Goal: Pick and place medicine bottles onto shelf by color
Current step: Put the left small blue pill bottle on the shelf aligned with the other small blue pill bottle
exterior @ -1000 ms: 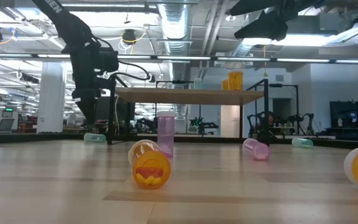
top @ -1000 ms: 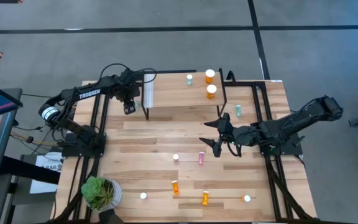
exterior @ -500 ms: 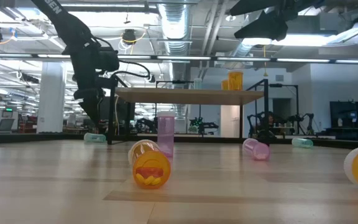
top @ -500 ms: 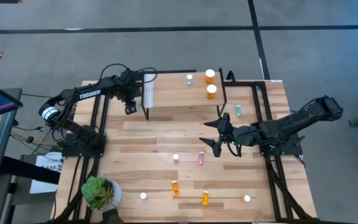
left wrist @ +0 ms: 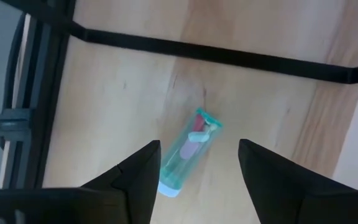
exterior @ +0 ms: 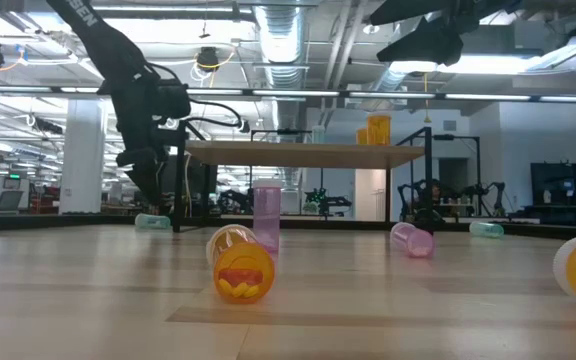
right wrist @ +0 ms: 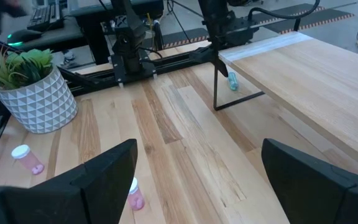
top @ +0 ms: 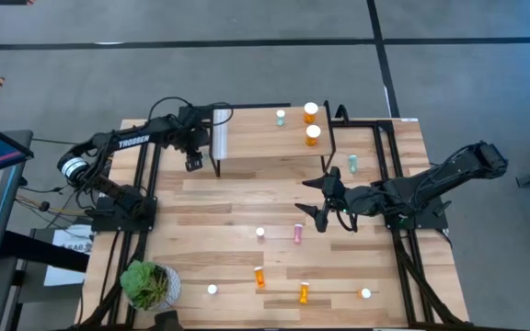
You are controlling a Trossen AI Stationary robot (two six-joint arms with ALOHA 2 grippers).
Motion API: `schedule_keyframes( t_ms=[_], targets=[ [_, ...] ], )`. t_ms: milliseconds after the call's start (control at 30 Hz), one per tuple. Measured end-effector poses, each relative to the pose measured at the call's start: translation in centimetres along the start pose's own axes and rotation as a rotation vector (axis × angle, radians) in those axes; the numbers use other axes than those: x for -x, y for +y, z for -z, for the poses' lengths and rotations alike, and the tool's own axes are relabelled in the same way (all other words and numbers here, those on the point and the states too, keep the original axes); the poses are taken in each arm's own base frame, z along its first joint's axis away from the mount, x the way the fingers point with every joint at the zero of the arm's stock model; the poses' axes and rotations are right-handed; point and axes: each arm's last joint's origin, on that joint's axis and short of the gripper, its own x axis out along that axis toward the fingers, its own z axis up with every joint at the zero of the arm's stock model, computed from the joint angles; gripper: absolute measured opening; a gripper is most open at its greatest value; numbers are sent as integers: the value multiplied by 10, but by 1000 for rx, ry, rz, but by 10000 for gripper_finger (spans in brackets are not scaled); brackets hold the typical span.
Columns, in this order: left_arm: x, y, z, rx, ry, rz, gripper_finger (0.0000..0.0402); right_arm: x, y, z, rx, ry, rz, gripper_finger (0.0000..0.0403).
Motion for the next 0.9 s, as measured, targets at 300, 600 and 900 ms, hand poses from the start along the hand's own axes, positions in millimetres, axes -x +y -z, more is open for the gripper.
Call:
schedule_keyframes(
  t_ms=[300, 600, 900],
  targets=[
    [-1, -3, -2, -47, 4, 3, 233, 0, 0, 0, 0, 0, 0, 364],
    [-39, 2, 1, -34, 103, 22, 234, 0, 0, 0, 0, 0, 0, 364],
    [-53, 2, 2, -10, 143, 39, 234, 0, 0, 1, 4, 6, 2, 364]
  ],
)
